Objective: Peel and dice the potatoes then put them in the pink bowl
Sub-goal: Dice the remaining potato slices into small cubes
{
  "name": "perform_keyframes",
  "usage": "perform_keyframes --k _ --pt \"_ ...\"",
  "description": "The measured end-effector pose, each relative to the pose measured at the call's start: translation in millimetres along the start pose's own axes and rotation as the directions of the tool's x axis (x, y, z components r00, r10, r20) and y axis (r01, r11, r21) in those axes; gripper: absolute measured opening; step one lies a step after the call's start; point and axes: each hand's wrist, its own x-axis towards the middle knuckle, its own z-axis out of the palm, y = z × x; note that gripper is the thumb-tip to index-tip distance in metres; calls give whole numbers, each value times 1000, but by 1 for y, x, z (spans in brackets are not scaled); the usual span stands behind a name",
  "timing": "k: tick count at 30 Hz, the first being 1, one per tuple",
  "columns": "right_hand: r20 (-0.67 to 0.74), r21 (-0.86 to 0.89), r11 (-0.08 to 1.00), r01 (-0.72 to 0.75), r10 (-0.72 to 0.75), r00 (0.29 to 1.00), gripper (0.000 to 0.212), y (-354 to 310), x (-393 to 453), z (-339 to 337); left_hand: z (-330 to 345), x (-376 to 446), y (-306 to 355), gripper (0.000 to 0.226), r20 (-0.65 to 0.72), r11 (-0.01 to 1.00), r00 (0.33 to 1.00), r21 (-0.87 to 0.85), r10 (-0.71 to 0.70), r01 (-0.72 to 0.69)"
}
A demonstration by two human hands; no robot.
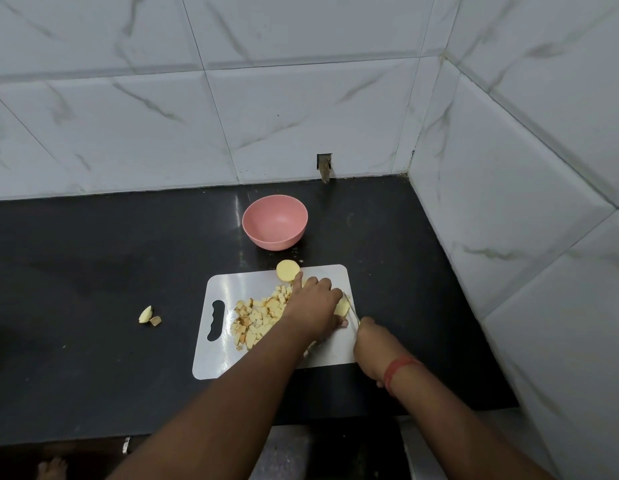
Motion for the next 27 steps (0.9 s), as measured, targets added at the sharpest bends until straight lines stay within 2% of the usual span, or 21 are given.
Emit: perform_keyframes --k 3,6,14,19,27 --pt "20 -35 999 27 -26 999 37 -2 0 6 2 0 -1 58 -8 1000 1000 8 4 -4" --pt "-11 3 1000 -19 19 1000 41 0 0 5 1 1 -1 58 -9 1000 1000 3 2 -2" --pt "26 -9 1000 7 -6 1000 36 -2 0 8 0 0 -3 59 -8 1000 1000 2 10 -10" --pt "-11 19 999 -33 34 999 43 2 2 5 -1 0 -3 60 2 1000 1000 7 9 -9" --pt "33 -14 999 -35 36 999 50 1 0 6 -1 0 -3 60 3 1000 1000 0 2 -2"
